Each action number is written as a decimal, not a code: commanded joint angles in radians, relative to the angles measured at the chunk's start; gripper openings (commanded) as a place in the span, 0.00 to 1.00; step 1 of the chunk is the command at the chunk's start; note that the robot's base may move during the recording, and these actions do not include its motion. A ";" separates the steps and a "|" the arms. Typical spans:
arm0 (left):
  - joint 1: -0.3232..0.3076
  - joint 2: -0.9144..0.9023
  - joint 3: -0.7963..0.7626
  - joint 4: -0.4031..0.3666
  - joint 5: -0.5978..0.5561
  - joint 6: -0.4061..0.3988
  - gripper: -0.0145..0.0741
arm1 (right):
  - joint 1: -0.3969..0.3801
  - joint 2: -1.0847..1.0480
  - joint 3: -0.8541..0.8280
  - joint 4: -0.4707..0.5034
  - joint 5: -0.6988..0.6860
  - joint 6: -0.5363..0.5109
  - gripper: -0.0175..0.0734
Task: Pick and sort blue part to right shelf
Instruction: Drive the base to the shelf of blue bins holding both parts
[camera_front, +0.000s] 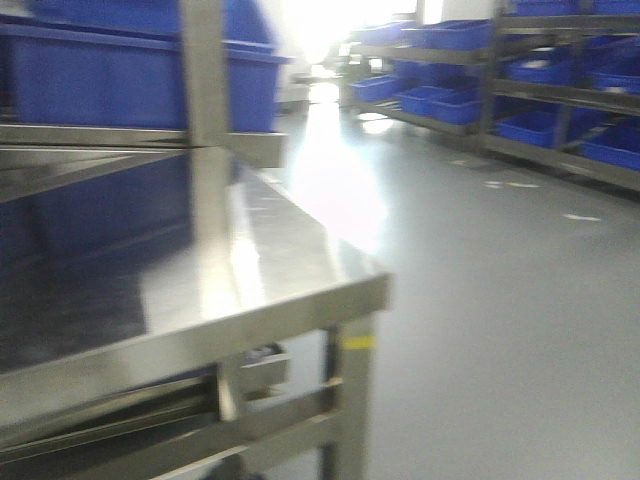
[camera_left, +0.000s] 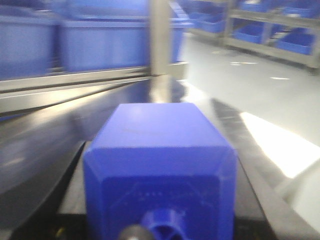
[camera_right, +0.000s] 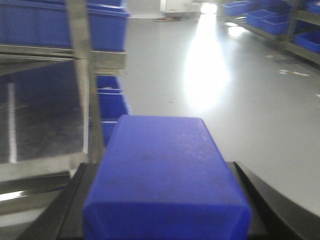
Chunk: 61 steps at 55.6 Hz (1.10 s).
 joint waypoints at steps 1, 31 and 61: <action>0.002 -0.022 -0.023 0.009 -0.087 -0.006 0.48 | -0.002 0.022 -0.031 -0.016 -0.094 -0.010 0.42; 0.002 -0.022 -0.023 0.009 -0.087 -0.006 0.48 | -0.002 0.022 -0.031 -0.016 -0.094 -0.010 0.42; 0.002 -0.022 -0.023 0.009 -0.087 -0.006 0.48 | -0.002 0.022 -0.031 -0.016 -0.094 -0.010 0.42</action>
